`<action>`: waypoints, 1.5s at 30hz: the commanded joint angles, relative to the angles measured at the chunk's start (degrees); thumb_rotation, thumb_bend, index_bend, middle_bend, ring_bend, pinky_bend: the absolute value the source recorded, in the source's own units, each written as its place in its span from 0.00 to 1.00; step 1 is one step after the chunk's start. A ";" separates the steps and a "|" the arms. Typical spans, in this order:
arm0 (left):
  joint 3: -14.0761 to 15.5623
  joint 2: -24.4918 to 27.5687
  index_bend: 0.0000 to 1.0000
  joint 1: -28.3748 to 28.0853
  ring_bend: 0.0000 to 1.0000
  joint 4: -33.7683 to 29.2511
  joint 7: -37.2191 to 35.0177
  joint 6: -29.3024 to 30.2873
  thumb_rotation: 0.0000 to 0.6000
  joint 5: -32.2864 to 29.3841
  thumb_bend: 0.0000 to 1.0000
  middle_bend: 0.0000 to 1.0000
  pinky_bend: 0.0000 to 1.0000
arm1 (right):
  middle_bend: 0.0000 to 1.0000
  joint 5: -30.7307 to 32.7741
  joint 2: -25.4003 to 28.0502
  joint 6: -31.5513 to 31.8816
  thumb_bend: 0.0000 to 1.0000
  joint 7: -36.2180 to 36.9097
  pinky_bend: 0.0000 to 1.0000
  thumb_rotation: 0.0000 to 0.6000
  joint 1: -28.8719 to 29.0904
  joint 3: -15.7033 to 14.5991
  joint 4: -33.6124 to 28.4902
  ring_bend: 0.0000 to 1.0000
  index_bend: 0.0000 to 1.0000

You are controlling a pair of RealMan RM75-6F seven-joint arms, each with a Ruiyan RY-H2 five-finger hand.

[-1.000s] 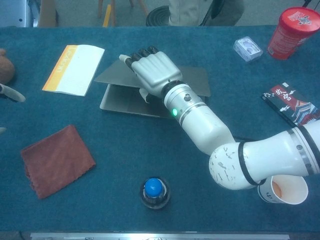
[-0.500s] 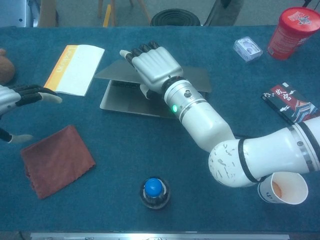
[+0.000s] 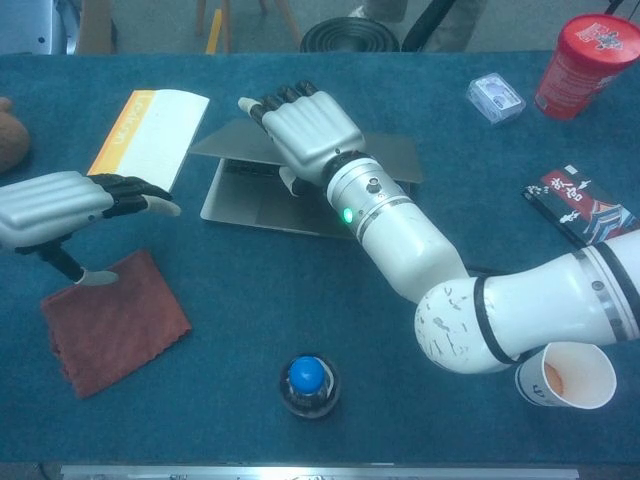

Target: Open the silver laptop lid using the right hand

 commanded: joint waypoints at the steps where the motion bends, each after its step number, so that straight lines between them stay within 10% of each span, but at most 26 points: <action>1: -0.61 -1.08 0.11 -0.98 0.05 0.18 0.85 -0.88 0.94 -1.03 0.22 0.07 0.09 | 0.11 0.06 0.04 0.03 0.43 0.02 0.01 1.00 0.08 0.09 -0.11 0.00 0.02; 45: -0.63 -12.49 0.10 -7.46 0.05 7.67 7.26 -8.57 0.88 -12.10 0.22 0.07 0.09 | 0.11 1.04 0.66 0.15 0.43 0.44 0.01 1.00 0.93 0.04 0.74 0.00 0.02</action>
